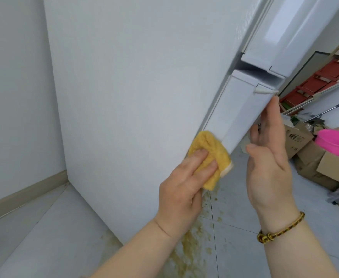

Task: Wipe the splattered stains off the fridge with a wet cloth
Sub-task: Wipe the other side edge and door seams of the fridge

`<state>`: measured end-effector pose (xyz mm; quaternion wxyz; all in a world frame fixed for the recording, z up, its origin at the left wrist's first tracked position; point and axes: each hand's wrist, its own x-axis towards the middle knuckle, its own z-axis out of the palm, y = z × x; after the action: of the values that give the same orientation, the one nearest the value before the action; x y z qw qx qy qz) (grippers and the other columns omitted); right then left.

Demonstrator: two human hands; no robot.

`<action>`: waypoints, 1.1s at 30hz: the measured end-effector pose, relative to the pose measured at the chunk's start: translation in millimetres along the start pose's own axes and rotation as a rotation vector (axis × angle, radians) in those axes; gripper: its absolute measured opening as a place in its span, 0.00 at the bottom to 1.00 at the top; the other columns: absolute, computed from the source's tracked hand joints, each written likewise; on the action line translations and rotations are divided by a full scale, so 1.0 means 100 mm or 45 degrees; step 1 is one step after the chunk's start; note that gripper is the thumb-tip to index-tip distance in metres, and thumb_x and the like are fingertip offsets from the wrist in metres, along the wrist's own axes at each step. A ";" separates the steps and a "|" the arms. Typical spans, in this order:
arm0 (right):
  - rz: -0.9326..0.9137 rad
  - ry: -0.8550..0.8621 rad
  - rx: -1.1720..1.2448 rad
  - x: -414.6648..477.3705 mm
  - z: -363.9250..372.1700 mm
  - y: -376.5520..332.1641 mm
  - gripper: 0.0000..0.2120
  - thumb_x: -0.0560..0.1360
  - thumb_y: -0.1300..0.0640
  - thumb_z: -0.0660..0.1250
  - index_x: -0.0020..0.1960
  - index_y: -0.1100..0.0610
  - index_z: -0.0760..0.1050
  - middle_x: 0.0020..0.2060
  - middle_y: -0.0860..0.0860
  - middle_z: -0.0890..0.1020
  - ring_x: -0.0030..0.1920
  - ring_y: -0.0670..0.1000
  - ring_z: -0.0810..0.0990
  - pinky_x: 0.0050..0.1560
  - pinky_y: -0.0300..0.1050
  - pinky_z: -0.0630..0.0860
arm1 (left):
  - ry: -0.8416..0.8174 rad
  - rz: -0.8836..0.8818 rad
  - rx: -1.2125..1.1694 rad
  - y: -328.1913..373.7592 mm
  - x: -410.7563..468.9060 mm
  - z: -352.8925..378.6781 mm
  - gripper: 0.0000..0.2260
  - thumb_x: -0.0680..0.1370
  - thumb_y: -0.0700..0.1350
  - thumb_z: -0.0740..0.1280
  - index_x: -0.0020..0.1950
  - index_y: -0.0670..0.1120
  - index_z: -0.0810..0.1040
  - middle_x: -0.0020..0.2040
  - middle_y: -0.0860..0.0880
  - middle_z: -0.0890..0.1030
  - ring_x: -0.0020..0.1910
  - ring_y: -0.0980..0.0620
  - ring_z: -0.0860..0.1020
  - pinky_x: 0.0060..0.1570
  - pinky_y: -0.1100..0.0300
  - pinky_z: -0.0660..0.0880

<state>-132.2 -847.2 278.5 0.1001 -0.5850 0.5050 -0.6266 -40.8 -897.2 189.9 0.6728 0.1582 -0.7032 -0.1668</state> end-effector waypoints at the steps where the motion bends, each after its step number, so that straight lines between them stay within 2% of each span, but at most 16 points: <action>1: -0.001 0.005 0.003 0.01 -0.01 0.00 0.39 0.64 0.58 0.53 0.74 0.56 0.47 0.74 0.48 0.55 0.74 0.42 0.53 0.75 0.48 0.49 | -0.013 0.035 0.024 -0.06 -0.11 0.01 0.14 0.82 0.42 0.48 0.57 0.47 0.72 0.60 0.47 0.71 0.58 0.51 0.73 0.61 0.70 0.67; 3: 0.010 0.005 0.019 0.01 0.00 -0.01 0.38 0.65 0.58 0.53 0.74 0.54 0.47 0.74 0.47 0.55 0.74 0.42 0.53 0.75 0.47 0.49 | -0.095 0.042 0.079 -0.17 -0.41 -0.05 0.14 0.82 0.44 0.48 0.57 0.46 0.72 0.60 0.47 0.71 0.58 0.50 0.73 0.61 0.70 0.68; 5: 0.024 0.019 0.033 -0.01 0.00 -0.01 0.36 0.66 0.62 0.55 0.72 0.49 0.47 0.72 0.44 0.56 0.73 0.40 0.53 0.75 0.45 0.49 | -0.233 0.027 0.147 -0.27 -0.69 -0.17 0.12 0.82 0.43 0.49 0.57 0.48 0.72 0.59 0.48 0.71 0.56 0.51 0.74 0.57 0.69 0.70; 7: 0.037 0.048 0.038 -0.02 0.02 -0.01 0.34 0.68 0.67 0.52 0.70 0.46 0.47 0.72 0.43 0.56 0.73 0.40 0.53 0.75 0.44 0.49 | -0.394 0.021 0.288 -0.34 -0.79 -0.31 0.12 0.74 0.40 0.56 0.54 0.52 0.71 0.57 0.52 0.74 0.52 0.55 0.74 0.45 0.68 0.75; 9: 0.052 0.049 0.053 -0.02 0.03 -0.03 0.33 0.69 0.68 0.50 0.69 0.46 0.48 0.74 0.46 0.54 0.74 0.41 0.53 0.75 0.44 0.48 | -0.449 -0.040 0.402 -0.30 -0.69 -0.41 0.16 0.66 0.41 0.56 0.51 0.55 0.71 0.52 0.55 0.80 0.50 0.55 0.74 0.34 0.64 0.77; 10: 0.059 0.049 0.071 -0.03 0.02 -0.05 0.33 0.69 0.68 0.49 0.69 0.46 0.48 0.75 0.46 0.54 0.74 0.41 0.52 0.75 0.43 0.48 | -0.392 -0.086 0.394 -0.24 -0.59 -0.44 0.17 0.66 0.41 0.56 0.52 0.55 0.71 0.51 0.54 0.82 0.50 0.55 0.74 0.35 0.63 0.77; 12: 0.067 0.046 0.103 -0.03 0.00 -0.07 0.32 0.69 0.67 0.49 0.68 0.44 0.50 0.74 0.46 0.54 0.73 0.39 0.53 0.75 0.42 0.50 | -0.203 -0.121 0.300 -0.07 -0.36 -0.44 0.18 0.69 0.38 0.56 0.54 0.53 0.72 0.55 0.53 0.80 0.52 0.55 0.74 0.48 0.67 0.74; 14: 0.076 0.035 0.109 -0.03 -0.03 -0.08 0.31 0.69 0.66 0.49 0.67 0.44 0.51 0.73 0.43 0.55 0.72 0.37 0.55 0.74 0.40 0.51 | -0.051 -0.047 0.217 0.08 -0.15 -0.32 0.14 0.76 0.37 0.55 0.55 0.50 0.73 0.60 0.51 0.76 0.56 0.52 0.74 0.57 0.67 0.70; 16: 0.081 0.012 0.102 -0.03 -0.05 -0.06 0.31 0.69 0.65 0.50 0.68 0.44 0.49 0.70 0.39 0.57 0.70 0.35 0.56 0.74 0.40 0.52 | -0.014 0.065 0.199 0.16 -0.08 -0.13 0.13 0.79 0.37 0.53 0.56 0.49 0.73 0.61 0.47 0.71 0.59 0.47 0.72 0.62 0.63 0.67; 18: 0.062 -0.017 0.092 -0.04 -0.07 -0.03 0.31 0.69 0.62 0.54 0.69 0.44 0.49 0.68 0.36 0.58 0.70 0.34 0.55 0.74 0.39 0.51 | -0.026 0.136 0.241 0.13 -0.15 0.04 0.14 0.76 0.34 0.57 0.57 0.48 0.72 0.61 0.44 0.68 0.61 0.44 0.69 0.65 0.61 0.64; 22: 0.026 -0.040 0.083 -0.06 -0.07 0.03 0.30 0.66 0.56 0.53 0.66 0.40 0.50 0.71 0.39 0.55 0.72 0.35 0.53 0.73 0.37 0.51 | -0.029 0.154 0.306 -0.07 -0.44 0.10 0.16 0.73 0.33 0.60 0.56 0.49 0.73 0.59 0.44 0.67 0.60 0.42 0.69 0.63 0.61 0.66; 25: 0.017 -0.056 0.038 -0.06 -0.05 0.03 0.31 0.66 0.58 0.52 0.66 0.41 0.49 0.75 0.46 0.51 0.74 0.40 0.51 0.74 0.40 0.49 | -0.143 0.119 0.332 -0.16 -0.71 0.02 0.13 0.78 0.37 0.54 0.56 0.50 0.72 0.58 0.44 0.67 0.58 0.44 0.69 0.52 0.61 0.72; 27: 0.028 -0.047 0.025 -0.05 -0.05 0.01 0.31 0.67 0.58 0.52 0.67 0.42 0.49 0.75 0.48 0.51 0.74 0.41 0.51 0.75 0.41 0.50 | -0.234 0.034 0.341 -0.21 -0.90 -0.04 0.12 0.77 0.39 0.56 0.55 0.52 0.72 0.58 0.44 0.68 0.56 0.45 0.70 0.42 0.60 0.76; 29: 0.027 -0.020 0.020 -0.08 -0.04 0.00 0.30 0.67 0.58 0.52 0.67 0.43 0.49 0.74 0.45 0.54 0.73 0.40 0.53 0.74 0.39 0.51 | -0.317 -0.059 0.353 -0.26 -1.02 -0.11 0.12 0.74 0.41 0.59 0.54 0.54 0.72 0.59 0.45 0.68 0.55 0.47 0.71 0.37 0.60 0.77; 31: 0.024 0.066 0.049 -0.25 0.01 0.00 0.28 0.69 0.57 0.52 0.67 0.42 0.52 0.70 0.40 0.59 0.72 0.39 0.56 0.71 0.34 0.54 | -0.339 -0.140 0.315 -0.28 -1.04 -0.17 0.16 0.71 0.38 0.58 0.54 0.54 0.72 0.59 0.47 0.69 0.55 0.49 0.71 0.40 0.63 0.76; 33: 0.090 0.137 0.049 -0.49 0.10 0.07 0.25 0.72 0.58 0.54 0.64 0.38 0.55 0.68 0.35 0.60 0.71 0.36 0.57 0.70 0.30 0.55 | -0.273 -0.316 0.197 -0.24 -0.98 -0.23 0.20 0.69 0.37 0.55 0.55 0.54 0.73 0.59 0.50 0.71 0.57 0.55 0.72 0.53 0.73 0.71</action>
<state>-112.1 -820.3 240.5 0.1059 -0.5303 0.5178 -0.6629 -13.6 -875.5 92.8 0.5540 0.2764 -0.7568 -0.2097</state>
